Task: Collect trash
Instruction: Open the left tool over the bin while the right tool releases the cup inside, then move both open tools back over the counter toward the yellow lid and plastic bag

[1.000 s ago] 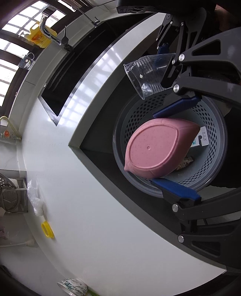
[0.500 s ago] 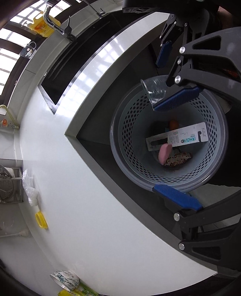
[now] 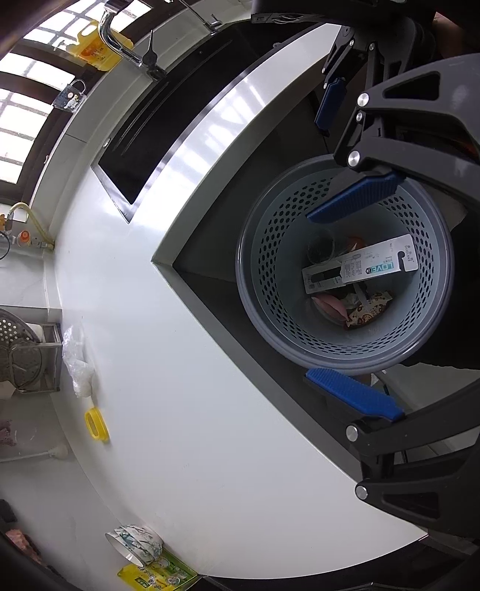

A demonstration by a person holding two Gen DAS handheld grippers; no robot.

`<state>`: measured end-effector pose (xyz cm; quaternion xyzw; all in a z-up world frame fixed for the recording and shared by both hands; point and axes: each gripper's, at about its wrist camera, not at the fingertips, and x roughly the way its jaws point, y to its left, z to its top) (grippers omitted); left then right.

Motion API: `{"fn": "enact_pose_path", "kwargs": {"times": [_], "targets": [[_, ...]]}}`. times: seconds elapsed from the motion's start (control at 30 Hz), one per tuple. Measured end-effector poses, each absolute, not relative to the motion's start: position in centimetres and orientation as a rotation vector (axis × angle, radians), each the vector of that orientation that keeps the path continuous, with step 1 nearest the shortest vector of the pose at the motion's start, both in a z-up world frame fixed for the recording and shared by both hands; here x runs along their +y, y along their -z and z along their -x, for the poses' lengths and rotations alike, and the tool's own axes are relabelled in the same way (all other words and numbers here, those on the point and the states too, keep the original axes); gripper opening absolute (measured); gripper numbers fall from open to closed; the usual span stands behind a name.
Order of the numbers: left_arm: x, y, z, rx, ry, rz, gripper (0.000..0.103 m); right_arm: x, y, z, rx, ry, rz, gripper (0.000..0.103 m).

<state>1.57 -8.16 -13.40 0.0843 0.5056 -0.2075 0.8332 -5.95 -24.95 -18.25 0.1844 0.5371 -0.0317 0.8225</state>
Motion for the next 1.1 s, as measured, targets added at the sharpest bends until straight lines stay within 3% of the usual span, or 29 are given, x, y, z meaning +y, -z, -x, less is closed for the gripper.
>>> {"fn": "enact_pose_path", "kwargs": {"times": [0.53, 1.1], "targets": [[-6.2, 9.2, -2.6, 0.979, 0.376, -0.14, 0.084, -25.0, 15.7, 4.1, 1.11, 0.041, -0.367, 0.064], [3.2, 4.5, -7.6, 0.903, 0.187, -0.035, 0.092, -19.2, 11.2, -5.7, 1.035, -0.107, -0.288, 0.064]]}}
